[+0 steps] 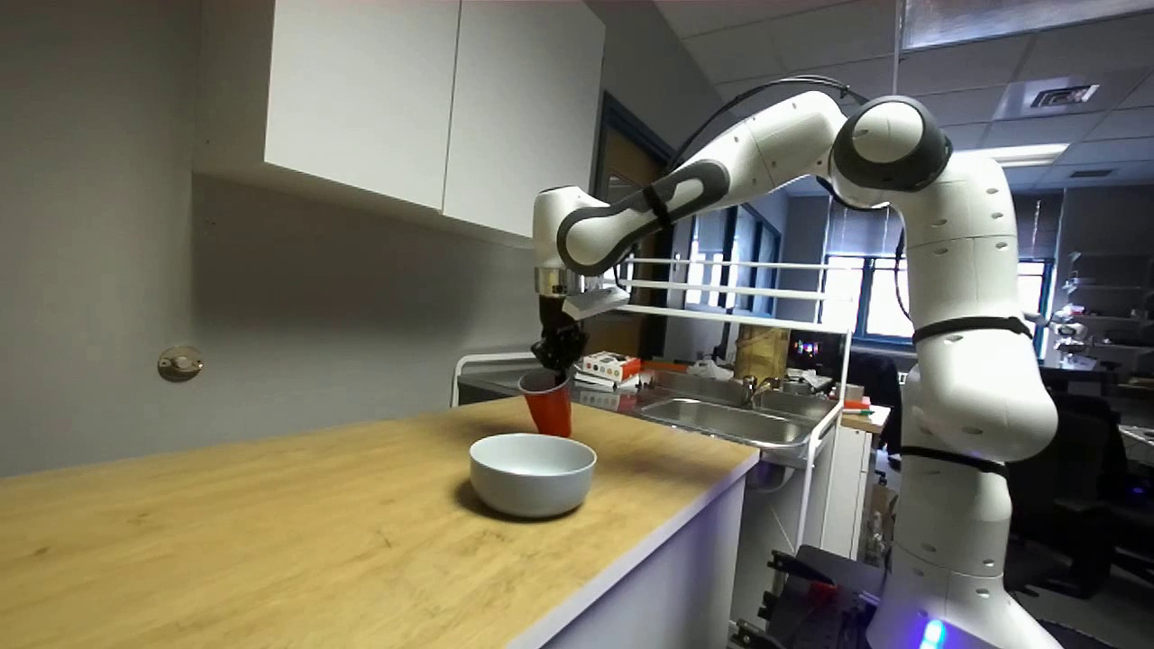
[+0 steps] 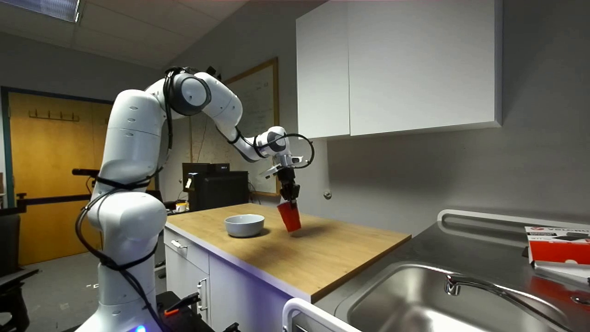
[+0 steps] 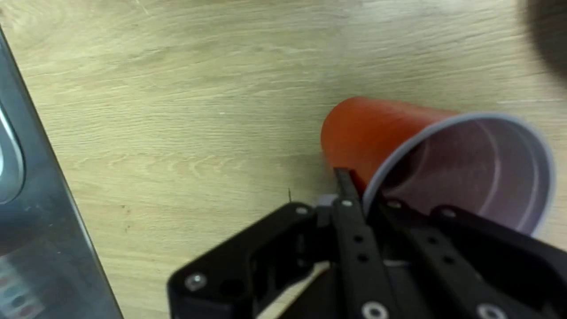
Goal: Pour the contents of the cup into the bowl
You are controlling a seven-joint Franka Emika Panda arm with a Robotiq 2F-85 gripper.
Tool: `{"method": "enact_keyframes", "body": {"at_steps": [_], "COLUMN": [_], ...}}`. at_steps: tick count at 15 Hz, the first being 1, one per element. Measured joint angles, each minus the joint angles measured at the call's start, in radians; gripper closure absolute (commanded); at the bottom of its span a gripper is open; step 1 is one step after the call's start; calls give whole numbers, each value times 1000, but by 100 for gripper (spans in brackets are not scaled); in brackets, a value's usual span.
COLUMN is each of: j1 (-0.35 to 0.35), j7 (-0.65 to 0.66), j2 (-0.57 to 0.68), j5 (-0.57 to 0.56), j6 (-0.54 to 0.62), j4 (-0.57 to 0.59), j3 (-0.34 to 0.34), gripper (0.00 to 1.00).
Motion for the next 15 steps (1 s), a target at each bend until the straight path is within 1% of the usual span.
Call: {"method": "enact_keyframes", "body": {"at_steps": [3,9,15], "j1": [16,23,53], "j7": [45,108,248], "j2": [-58,-153,-184], "j5": [-55,-128,-295], "j6": [-27,-57,-112], "j4": [-47,-122,-173], "j3": [31,109,209], "gripper": [95,95,95]}}
